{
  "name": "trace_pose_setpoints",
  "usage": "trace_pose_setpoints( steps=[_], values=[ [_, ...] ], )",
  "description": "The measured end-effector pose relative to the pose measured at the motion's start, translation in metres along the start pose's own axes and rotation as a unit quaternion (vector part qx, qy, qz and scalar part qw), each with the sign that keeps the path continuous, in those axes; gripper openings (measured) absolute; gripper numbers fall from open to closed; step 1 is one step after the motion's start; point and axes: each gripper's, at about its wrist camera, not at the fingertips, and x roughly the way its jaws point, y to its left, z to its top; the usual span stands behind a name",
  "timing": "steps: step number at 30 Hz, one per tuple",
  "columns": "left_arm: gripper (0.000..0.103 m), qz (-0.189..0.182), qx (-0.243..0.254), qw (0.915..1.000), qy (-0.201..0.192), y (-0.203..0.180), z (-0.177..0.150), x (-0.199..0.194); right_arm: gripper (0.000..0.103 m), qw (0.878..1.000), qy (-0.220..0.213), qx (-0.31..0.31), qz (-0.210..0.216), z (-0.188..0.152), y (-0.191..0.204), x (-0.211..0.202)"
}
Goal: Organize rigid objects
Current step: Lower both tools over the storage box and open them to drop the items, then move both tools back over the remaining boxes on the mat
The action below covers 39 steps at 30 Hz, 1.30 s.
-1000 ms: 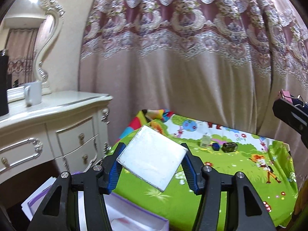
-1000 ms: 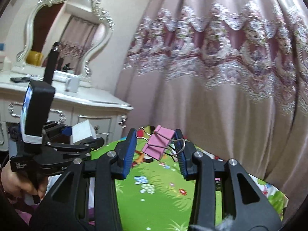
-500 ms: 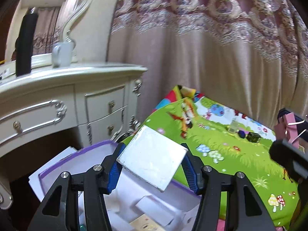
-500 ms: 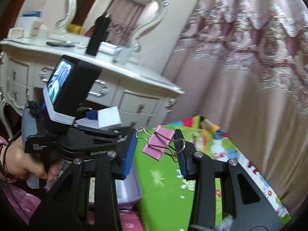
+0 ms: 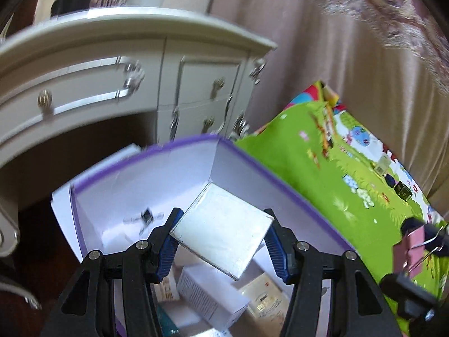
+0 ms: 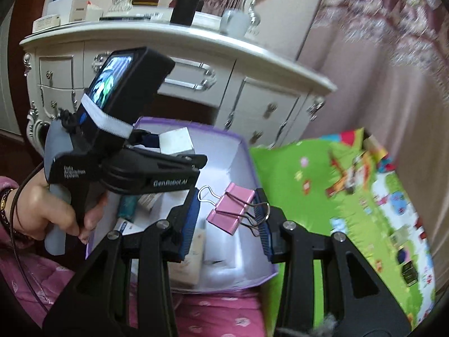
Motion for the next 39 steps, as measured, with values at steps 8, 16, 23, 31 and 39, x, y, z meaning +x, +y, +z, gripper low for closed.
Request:
trace_pose_setpoints(
  steps=[8,16,23,31,39],
  values=[
    [0.058,0.015,-0.042,0.9987,0.027,0.023,-0.001,0.008,0.043,0.997,0.039,0.032,0.058,-0.006,-0.002,0.034],
    [0.058,0.025,-0.037,0.9976,0.054,0.029,0.015,0.022,0.043,0.993,0.044,0.051,0.094,0.001,-0.008,0.051],
    [0.058,0.021,-0.072,0.9941,0.079,0.044,0.037,0.034,0.044,0.987,0.035,0.088,0.133,0.005,-0.014,0.063],
    [0.095,0.032,-0.099,0.9803,0.168,0.042,0.043,0.055,0.080,0.970,0.032,0.140,0.198,-0.005,-0.030,0.065],
    [0.096,-0.023,-0.091,0.9861,0.138,-0.011,0.047,0.040,0.090,0.957,-0.034,0.259,0.126,-0.057,-0.121,-0.008]
  ],
)
